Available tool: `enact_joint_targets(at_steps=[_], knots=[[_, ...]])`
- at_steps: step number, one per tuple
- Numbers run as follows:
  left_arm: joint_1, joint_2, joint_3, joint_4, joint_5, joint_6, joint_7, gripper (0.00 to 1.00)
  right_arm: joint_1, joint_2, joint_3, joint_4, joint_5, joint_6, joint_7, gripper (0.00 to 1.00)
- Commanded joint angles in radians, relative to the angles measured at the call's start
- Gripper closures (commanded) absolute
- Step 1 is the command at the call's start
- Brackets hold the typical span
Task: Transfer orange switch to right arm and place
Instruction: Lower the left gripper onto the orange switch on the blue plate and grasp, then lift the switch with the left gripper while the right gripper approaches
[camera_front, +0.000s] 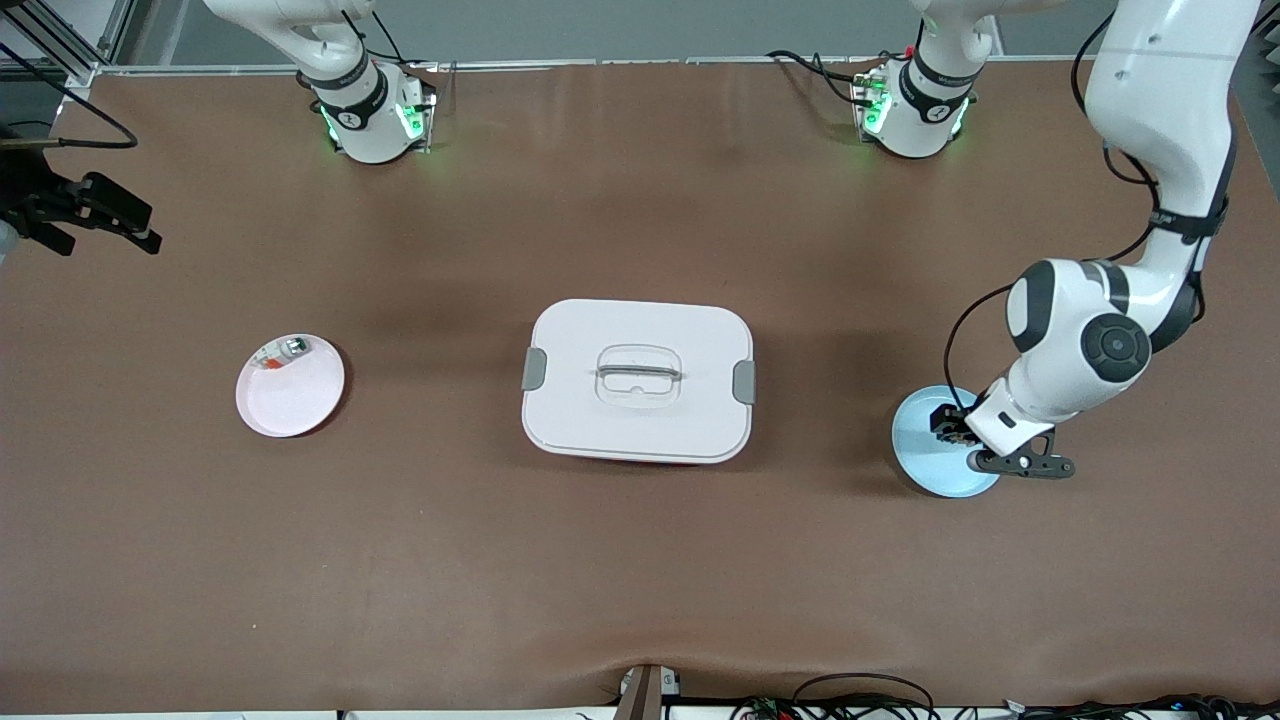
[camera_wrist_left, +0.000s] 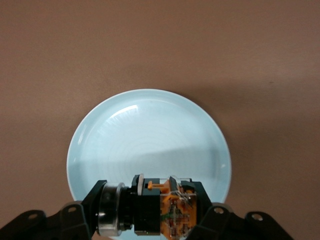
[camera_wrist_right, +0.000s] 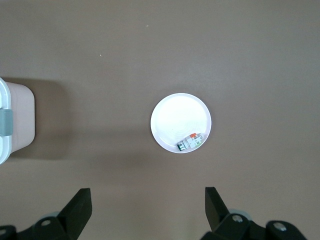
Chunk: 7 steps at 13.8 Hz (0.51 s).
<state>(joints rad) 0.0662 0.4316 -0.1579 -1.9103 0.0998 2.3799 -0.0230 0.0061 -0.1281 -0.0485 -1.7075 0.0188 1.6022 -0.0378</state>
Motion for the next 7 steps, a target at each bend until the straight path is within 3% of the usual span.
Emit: enact_joint_targets(at_steps=[1, 4, 7], knots=[[0.003, -0.109, -0.021, -0.019, -0.005, -0.1, -0.02, 1.0, 0.003, -0.002, 0.003, 0.006, -0.016, -0.001, -0.007, 0.0], [0.003, -0.178, -0.077, 0.034, -0.046, -0.285, -0.124, 1.0, -0.002, -0.002, -0.002, 0.02, -0.013, -0.025, -0.011, 0.0], [0.001, -0.186, -0.158, 0.152, -0.124, -0.442, -0.291, 1.0, 0.037, -0.002, 0.004, 0.022, -0.019, -0.041, -0.011, 0.0]])
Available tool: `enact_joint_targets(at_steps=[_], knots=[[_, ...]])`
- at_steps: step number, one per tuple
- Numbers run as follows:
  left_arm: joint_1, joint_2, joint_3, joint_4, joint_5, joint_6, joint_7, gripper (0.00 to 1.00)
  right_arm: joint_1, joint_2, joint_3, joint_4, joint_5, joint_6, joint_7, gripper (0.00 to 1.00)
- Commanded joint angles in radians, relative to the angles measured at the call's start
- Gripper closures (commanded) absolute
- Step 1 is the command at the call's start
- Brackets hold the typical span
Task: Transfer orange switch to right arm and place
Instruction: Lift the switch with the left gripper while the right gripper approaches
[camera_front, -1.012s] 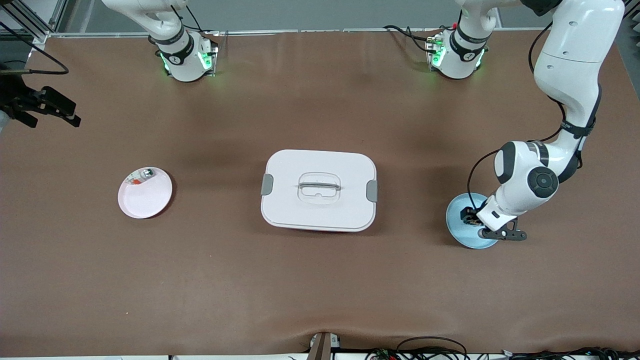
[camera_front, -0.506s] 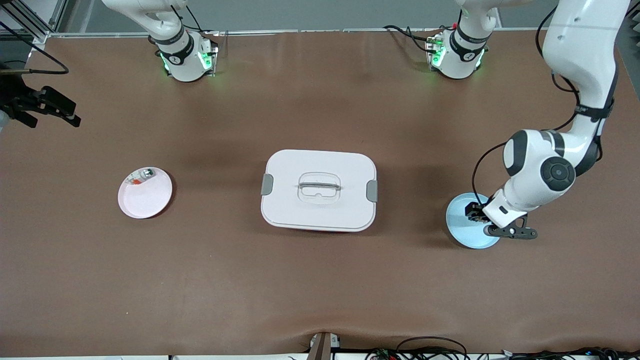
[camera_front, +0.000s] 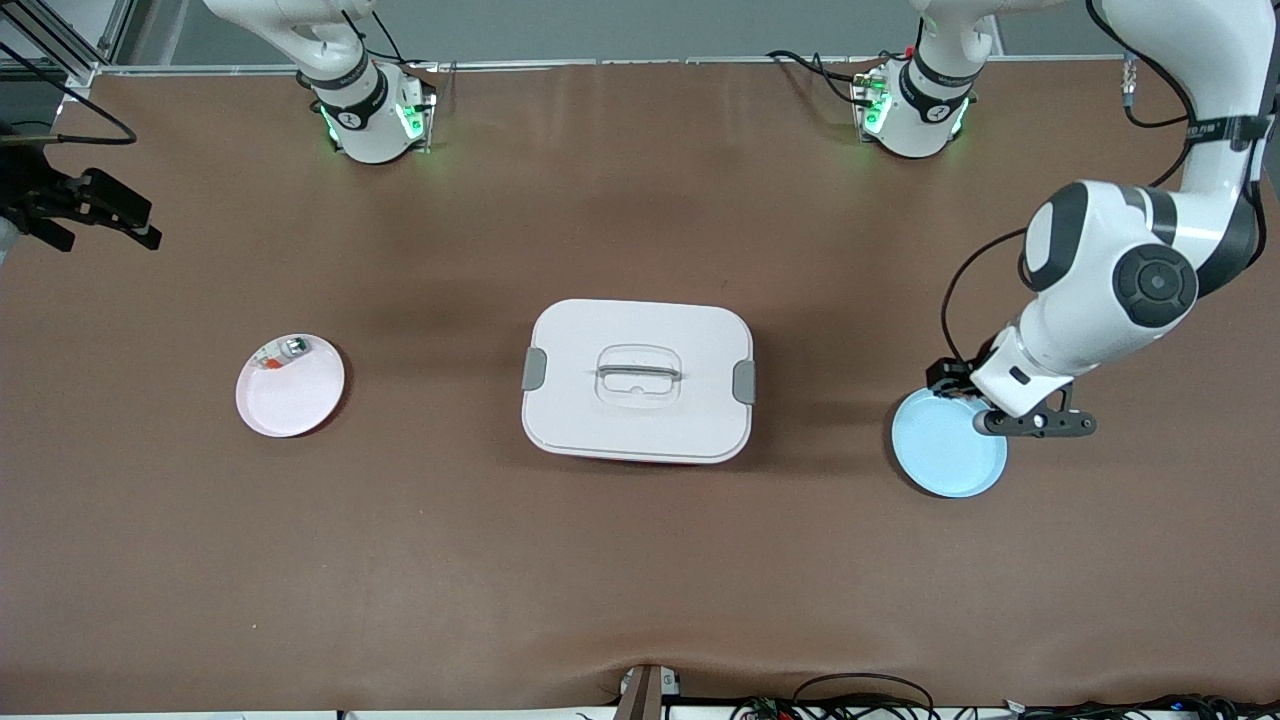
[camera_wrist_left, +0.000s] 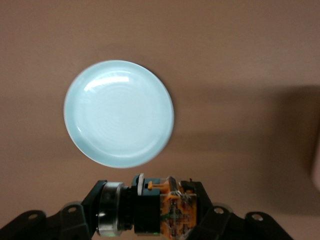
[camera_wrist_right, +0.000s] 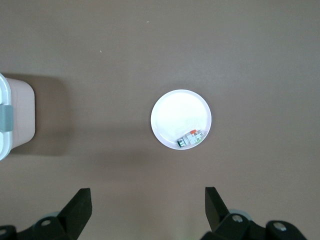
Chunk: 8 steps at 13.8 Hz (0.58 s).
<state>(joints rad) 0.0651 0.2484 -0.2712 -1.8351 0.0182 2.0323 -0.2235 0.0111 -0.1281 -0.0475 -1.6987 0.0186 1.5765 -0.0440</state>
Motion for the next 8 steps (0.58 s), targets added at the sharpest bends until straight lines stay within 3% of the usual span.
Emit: enact_joint_targets(at_steps=[1, 4, 8], knots=[[0.001, 0.002, -0.069, 0.109, -0.059, -0.13, -0.147, 1.0, 0.045, -0.004, 0.001, 0.013, -0.022, -0.026, -0.005, 0.0], [-0.004, 0.009, -0.141, 0.166, -0.164, -0.175, -0.343, 1.0, 0.088, -0.004, 0.014, 0.045, -0.02, -0.108, 0.004, 0.0], [-0.028, 0.009, -0.23, 0.217, -0.266, -0.175, -0.63, 1.0, 0.243, -0.002, 0.02, 0.074, -0.019, -0.141, 0.013, 0.0]])
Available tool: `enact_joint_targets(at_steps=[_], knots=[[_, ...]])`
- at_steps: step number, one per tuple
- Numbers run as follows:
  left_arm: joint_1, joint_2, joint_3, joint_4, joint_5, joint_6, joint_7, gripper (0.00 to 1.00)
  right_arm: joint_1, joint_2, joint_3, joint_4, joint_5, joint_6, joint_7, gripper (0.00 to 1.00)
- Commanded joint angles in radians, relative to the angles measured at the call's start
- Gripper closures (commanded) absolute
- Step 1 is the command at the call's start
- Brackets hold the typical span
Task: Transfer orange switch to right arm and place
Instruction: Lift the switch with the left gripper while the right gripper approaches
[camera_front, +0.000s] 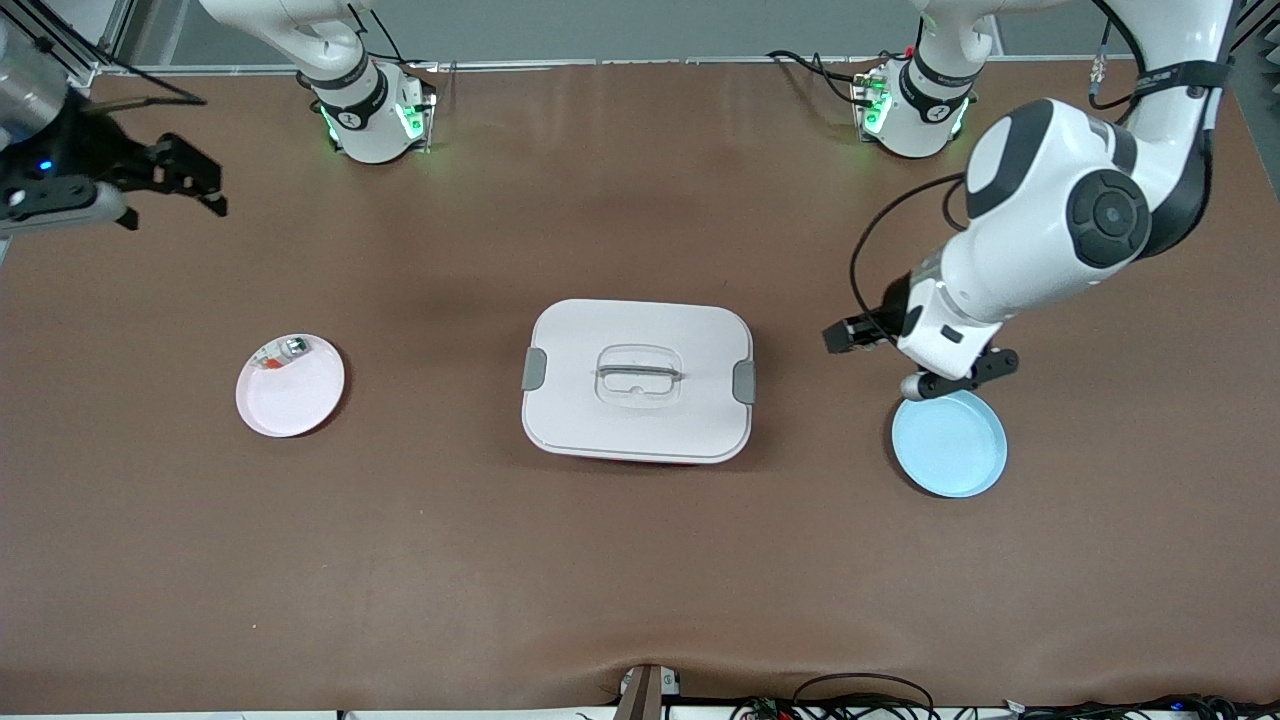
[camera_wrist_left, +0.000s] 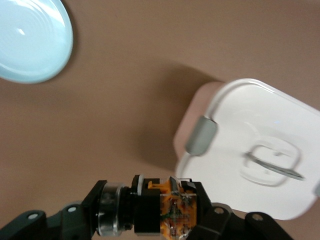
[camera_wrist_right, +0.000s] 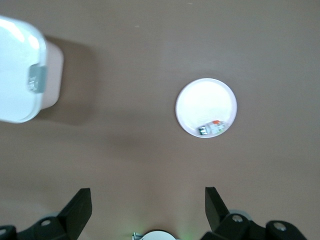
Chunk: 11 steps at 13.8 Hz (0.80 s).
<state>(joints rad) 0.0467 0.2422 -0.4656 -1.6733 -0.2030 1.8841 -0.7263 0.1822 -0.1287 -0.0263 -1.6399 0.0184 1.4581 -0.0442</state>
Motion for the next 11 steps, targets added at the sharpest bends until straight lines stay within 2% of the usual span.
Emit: enact_joint_targets(at_steps=[1, 3, 5, 6, 8, 11], knots=[[-0.025, 0.025, -0.045, 0.084, -0.071, -0.025, -0.219, 1.0, 0.095, -0.002, -0.001, 0.011, -0.005, -0.019, 0.015, 0.0], [-0.103, 0.07, -0.047, 0.16, -0.113, -0.025, -0.411, 1.0, 0.163, -0.005, 0.002, -0.014, 0.033, -0.019, 0.088, 0.0], [-0.184, 0.124, -0.045, 0.222, -0.113, -0.023, -0.575, 1.0, 0.213, -0.008, 0.003, -0.061, 0.124, 0.02, 0.319, 0.0], [-0.211, 0.144, -0.047, 0.243, -0.115, -0.019, -0.629, 1.0, 0.247, -0.017, 0.003, -0.099, 0.139, 0.063, 0.387, 0.0], [-0.263, 0.187, -0.047, 0.288, -0.119, 0.003, -0.712, 1.0, 0.278, -0.067, 0.003, -0.211, 0.187, 0.175, 0.428, 0.0], [-0.306, 0.233, -0.045, 0.311, -0.139, 0.074, -0.862, 1.0, 0.266, -0.192, -0.003, -0.452, 0.384, 0.408, 0.428, 0.0]])
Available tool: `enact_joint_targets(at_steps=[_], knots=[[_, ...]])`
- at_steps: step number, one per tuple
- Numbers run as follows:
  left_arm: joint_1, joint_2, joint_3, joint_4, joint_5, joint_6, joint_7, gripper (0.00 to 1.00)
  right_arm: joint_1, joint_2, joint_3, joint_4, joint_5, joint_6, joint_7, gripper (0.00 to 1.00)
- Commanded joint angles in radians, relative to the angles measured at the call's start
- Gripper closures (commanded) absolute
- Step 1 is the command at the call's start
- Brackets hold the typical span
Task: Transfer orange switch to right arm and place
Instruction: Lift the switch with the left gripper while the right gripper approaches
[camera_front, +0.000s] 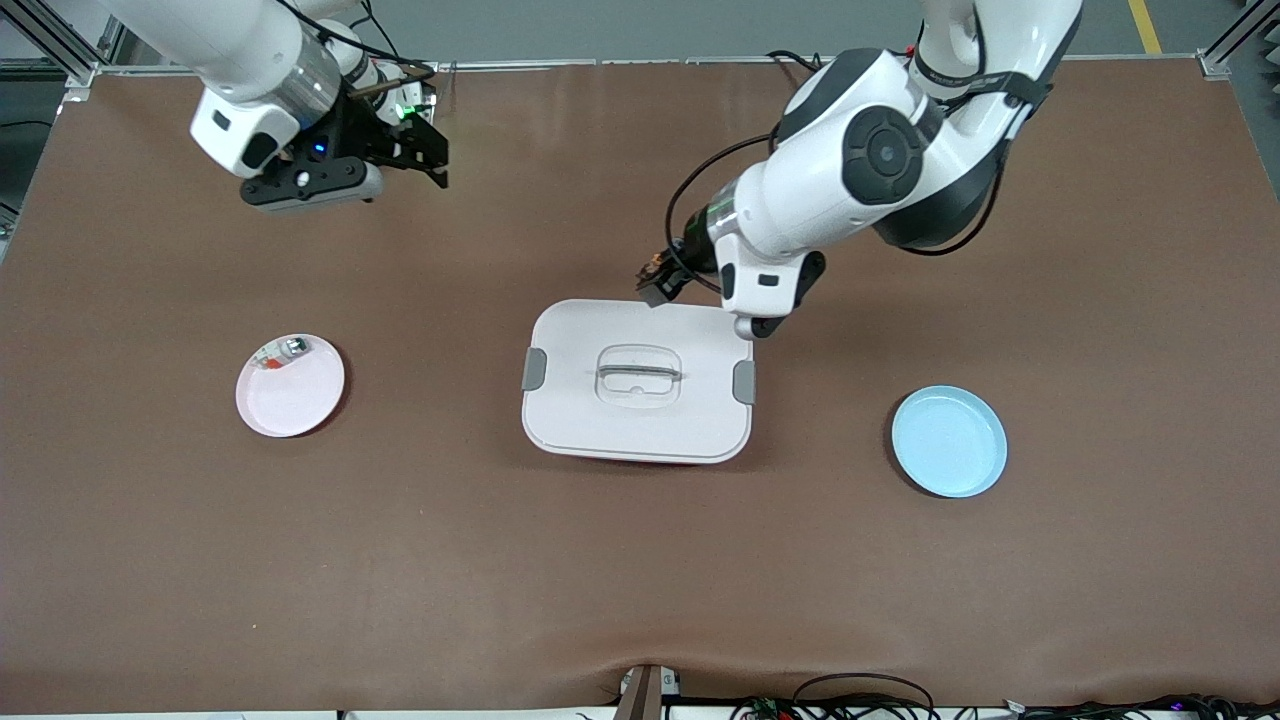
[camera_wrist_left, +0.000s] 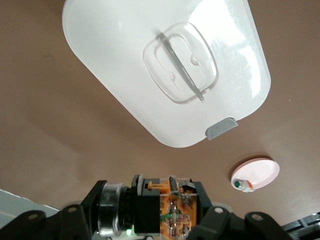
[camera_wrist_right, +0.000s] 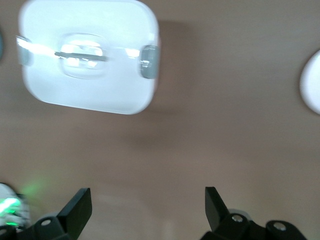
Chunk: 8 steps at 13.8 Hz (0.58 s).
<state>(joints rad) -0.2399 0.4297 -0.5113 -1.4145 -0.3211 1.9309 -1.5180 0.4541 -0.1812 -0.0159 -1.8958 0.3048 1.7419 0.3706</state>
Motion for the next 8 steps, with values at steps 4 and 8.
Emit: enact_joint_targets(at_steps=[4, 8], knots=[[-0.058, 0.067, 0.0, 0.054, -0.021, 0.111, -0.211, 1.0, -0.005, -0.195, -0.013, -0.356, 0.31, 0.318, 0.013, 0.0], [-0.071, 0.076, 0.0, 0.055, -0.021, 0.146, -0.257, 1.0, 0.021, -0.187, 0.005, -0.378, 0.47, 0.456, 0.056, 0.0]])
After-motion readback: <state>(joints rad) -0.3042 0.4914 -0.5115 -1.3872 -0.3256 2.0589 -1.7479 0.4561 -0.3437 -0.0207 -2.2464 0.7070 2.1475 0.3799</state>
